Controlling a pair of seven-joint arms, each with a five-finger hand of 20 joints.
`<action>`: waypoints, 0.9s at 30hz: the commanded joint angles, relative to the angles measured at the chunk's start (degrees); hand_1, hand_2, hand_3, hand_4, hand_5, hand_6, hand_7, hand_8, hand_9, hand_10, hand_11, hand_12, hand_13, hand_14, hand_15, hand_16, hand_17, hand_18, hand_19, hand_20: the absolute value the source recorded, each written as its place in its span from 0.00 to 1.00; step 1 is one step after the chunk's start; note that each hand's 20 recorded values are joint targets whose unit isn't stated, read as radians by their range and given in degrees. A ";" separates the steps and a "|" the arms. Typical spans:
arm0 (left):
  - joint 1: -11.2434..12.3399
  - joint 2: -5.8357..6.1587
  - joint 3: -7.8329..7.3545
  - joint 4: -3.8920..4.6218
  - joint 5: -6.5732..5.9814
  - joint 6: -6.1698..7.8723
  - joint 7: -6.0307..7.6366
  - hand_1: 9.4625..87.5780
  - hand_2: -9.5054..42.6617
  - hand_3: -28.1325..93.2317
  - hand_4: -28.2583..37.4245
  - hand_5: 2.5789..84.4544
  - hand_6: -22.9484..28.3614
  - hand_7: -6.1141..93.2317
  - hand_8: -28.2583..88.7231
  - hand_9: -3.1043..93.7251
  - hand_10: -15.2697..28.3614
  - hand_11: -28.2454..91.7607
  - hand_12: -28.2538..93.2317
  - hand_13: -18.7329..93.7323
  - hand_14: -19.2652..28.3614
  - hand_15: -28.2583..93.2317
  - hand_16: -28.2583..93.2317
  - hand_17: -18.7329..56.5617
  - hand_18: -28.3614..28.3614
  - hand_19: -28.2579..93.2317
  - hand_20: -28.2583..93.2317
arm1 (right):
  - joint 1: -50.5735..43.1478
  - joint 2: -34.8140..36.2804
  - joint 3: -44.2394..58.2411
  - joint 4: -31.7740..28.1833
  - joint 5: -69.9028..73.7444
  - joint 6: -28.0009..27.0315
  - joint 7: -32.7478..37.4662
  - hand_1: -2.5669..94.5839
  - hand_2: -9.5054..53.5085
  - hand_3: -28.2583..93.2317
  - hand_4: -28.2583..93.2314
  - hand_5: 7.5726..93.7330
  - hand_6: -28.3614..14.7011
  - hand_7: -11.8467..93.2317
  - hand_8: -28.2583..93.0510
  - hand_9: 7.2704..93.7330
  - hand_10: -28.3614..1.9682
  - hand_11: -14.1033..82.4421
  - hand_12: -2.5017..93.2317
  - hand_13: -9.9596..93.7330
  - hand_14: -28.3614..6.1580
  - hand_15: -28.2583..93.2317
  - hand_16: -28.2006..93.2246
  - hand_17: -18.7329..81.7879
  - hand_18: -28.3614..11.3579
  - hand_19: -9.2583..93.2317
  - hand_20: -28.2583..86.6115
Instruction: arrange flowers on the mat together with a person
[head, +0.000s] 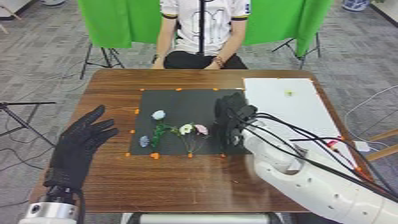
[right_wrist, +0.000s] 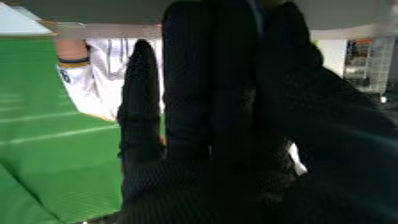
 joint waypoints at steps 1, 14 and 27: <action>0.83 -0.61 -0.02 0.07 0.27 -0.52 -0.75 0.14 0.25 0.88 0.00 0.39 0.58 0.22 0.15 0.39 0.80 0.45 0.33 0.38 0.97 0.68 0.16 0.12 0.90 0.63 0.35 | -1.56 0.71 1.70 -1.30 -0.70 -2.13 -0.57 0.54 0.00 0.79 0.00 0.80 0.79 0.29 0.20 0.83 0.72 0.32 0.34 0.75 0.72 0.65 0.44 0.42 0.39 0.75 0.36; 0.94 -1.56 0.06 -0.03 0.79 -0.71 -1.65 0.15 0.25 0.88 0.00 0.40 0.60 0.22 0.15 0.39 0.80 0.45 0.33 0.38 0.97 0.68 0.16 0.12 0.89 0.63 0.35 | -1.88 -0.06 3.24 -1.58 -0.60 -3.65 -0.84 0.43 0.00 0.86 0.00 0.67 0.77 0.29 0.12 0.71 0.61 0.44 0.21 0.71 0.64 0.70 0.36 0.39 0.35 0.73 0.39; 1.28 -2.63 -0.10 -0.35 1.57 -0.82 -2.56 0.14 0.24 0.89 0.00 0.41 0.60 0.22 0.15 0.39 0.80 0.46 0.33 0.38 0.97 0.68 0.15 0.12 0.89 0.63 0.35 | -4.24 -0.26 6.36 -4.59 1.24 -4.40 -1.61 0.41 0.00 0.87 0.00 0.64 0.74 0.29 0.12 0.69 0.59 0.45 0.21 0.69 0.62 0.71 0.36 0.38 0.34 0.73 0.39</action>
